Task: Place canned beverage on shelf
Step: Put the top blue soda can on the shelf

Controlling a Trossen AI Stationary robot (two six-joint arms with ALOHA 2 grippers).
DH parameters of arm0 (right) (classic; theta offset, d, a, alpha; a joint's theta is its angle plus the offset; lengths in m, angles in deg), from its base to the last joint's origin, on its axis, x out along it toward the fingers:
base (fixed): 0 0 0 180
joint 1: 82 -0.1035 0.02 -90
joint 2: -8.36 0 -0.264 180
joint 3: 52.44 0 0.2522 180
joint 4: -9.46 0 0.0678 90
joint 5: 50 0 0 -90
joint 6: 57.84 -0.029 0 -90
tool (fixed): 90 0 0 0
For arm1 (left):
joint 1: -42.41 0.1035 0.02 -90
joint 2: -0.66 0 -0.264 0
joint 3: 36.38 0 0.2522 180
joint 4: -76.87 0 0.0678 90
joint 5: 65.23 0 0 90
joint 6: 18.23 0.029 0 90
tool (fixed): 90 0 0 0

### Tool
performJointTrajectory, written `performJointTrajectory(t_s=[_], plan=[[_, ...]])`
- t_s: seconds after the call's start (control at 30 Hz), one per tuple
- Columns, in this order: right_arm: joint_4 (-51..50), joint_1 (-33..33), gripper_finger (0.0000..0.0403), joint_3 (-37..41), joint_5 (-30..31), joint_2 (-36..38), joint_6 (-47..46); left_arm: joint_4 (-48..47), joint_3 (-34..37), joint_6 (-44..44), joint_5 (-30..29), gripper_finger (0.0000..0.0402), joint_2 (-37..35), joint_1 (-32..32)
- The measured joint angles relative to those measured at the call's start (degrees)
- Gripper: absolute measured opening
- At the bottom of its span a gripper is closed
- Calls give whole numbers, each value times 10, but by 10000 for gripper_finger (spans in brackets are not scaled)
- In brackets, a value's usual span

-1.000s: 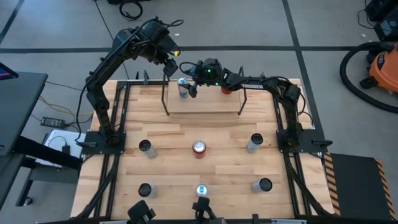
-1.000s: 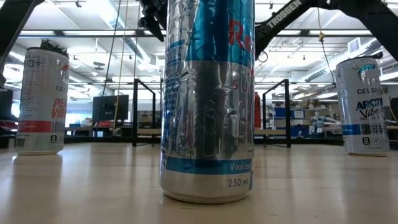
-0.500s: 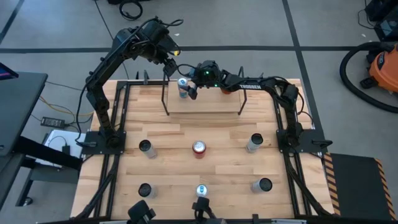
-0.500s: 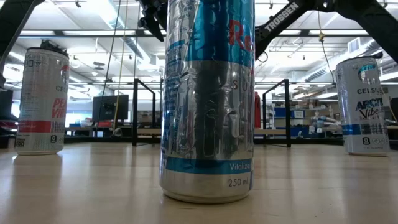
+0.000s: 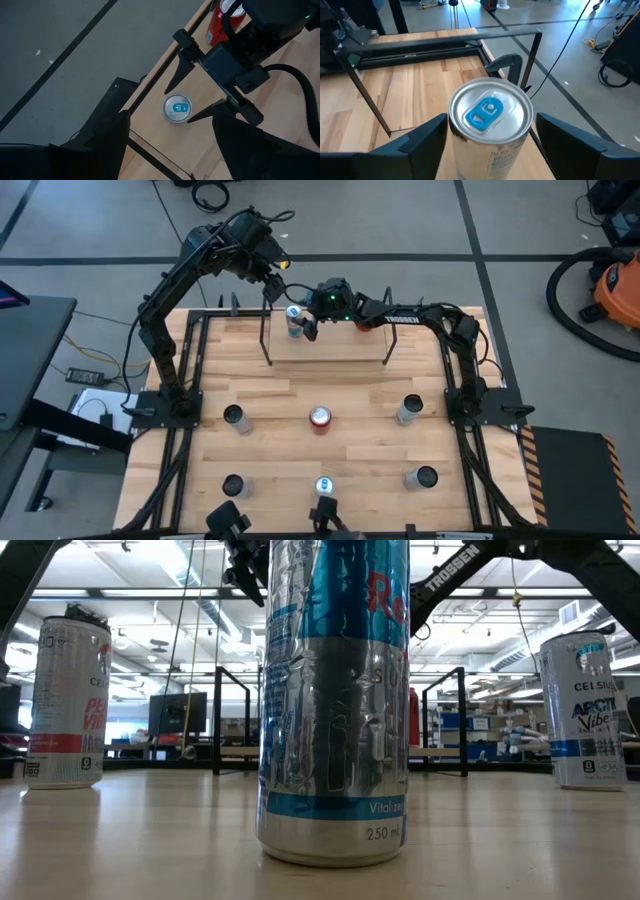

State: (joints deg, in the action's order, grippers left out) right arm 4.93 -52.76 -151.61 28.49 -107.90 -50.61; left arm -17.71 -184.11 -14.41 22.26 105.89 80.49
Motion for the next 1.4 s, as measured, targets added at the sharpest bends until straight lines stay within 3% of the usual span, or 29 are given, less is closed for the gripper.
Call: performJointTrajectory(t_s=[0.27,0.57,1.17,1.4], plan=[[-14,4,220,0,-1,3,-2,0,0,20,0,286,0,0],[-76,29,220,0,-51,29,-28,-8,0,24,0,286,0,0],[-242,33,220,2,-26,176,26,-16,0,30,0,286,0,0],[-224,38,220,93,7,253,29,-16,0,30,0,286,0,0]])
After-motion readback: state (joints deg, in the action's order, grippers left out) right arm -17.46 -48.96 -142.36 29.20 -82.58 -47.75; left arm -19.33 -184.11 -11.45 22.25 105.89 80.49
